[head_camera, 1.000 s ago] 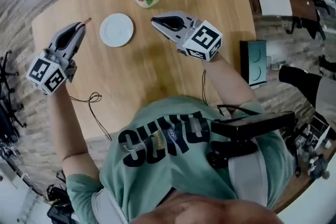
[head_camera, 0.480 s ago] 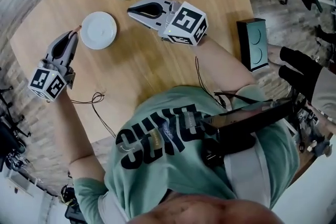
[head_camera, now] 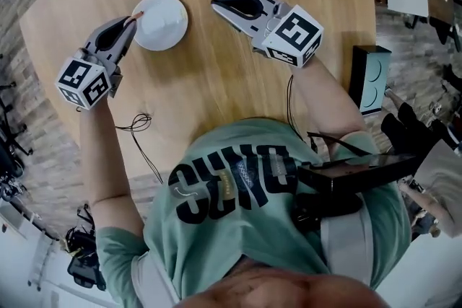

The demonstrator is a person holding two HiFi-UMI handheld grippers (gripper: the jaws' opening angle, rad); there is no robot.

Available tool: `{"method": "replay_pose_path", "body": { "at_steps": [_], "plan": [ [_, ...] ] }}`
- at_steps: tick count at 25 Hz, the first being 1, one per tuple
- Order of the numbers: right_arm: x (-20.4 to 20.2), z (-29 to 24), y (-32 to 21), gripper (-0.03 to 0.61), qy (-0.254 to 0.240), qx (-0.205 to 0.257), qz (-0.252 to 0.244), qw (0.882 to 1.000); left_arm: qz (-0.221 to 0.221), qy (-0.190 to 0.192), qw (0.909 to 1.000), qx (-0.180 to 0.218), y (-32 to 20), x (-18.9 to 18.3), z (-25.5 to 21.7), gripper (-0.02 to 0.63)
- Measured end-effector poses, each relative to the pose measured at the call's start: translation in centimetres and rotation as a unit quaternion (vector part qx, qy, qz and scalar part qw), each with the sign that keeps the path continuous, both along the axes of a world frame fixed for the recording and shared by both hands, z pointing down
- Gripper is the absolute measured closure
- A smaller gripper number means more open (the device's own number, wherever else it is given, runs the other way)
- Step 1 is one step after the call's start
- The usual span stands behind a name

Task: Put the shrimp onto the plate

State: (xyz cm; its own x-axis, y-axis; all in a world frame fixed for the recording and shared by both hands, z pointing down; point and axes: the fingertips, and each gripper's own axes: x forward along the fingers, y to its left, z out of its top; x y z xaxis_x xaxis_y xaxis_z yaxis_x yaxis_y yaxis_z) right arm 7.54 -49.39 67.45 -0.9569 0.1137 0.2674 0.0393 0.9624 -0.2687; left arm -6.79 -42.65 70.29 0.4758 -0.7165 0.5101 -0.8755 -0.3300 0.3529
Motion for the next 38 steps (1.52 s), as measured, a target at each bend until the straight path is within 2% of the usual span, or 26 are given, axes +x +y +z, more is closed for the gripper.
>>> {"method": "replay_pose_path", "body": {
  "at_steps": [9,12,20,23,24,25,27,29,32,35,38],
  "plan": [
    [-0.2,1.3,0.1,0.572,0.008,-0.001,-0.007,1.000,0.000,0.007,0.9998,-0.020,-0.6,0.5,3.1,0.574],
    [-0.2,1.8,0.0,0.572,0.008,-0.003,-0.007,1.000,0.010,-0.002,0.9995,-0.030,-0.8,0.9,4.5,0.574],
    [-0.2,2.8,0.2,0.572,0.011,-0.016,-0.011,1.000,0.007,-0.019,0.9975,-0.067,-0.8,0.9,7.7,0.572],
    [0.0,2.9,0.2,0.572,0.012,-0.020,-0.011,1.000,0.017,-0.020,0.9954,-0.092,-0.5,1.6,8.7,0.565],
    [0.0,2.9,0.2,0.572,0.011,-0.021,-0.012,1.000,0.019,-0.020,0.9946,-0.101,-0.5,1.8,9.0,0.530],
    [0.0,2.9,0.2,0.572,0.010,-0.022,-0.011,1.000,0.017,-0.020,0.9940,-0.107,-0.5,1.9,9.1,0.453],
    [0.1,2.9,0.3,0.572,0.009,-0.023,-0.011,1.000,0.009,-0.024,0.9937,-0.109,-0.8,1.9,8.9,0.358],
    [0.2,2.7,0.5,0.572,0.009,-0.023,-0.011,1.000,0.003,-0.031,0.9947,-0.098,-1.1,2.0,8.2,0.306],
    [0.3,2.0,0.9,0.572,0.006,-0.020,-0.010,1.000,-0.001,-0.031,0.9974,-0.064,-1.5,2.2,6.2,0.301],
    [0.5,1.0,1.1,0.572,0.003,-0.013,-0.010,1.000,0.001,0.002,0.9999,-0.014,-1.8,2.9,3.2,0.301],
    [0.6,-0.2,1.6,0.572,0.001,-0.006,-0.010,1.000,-0.001,0.041,0.9986,0.033,-1.3,3.4,0.2,0.301]
  ]
}}
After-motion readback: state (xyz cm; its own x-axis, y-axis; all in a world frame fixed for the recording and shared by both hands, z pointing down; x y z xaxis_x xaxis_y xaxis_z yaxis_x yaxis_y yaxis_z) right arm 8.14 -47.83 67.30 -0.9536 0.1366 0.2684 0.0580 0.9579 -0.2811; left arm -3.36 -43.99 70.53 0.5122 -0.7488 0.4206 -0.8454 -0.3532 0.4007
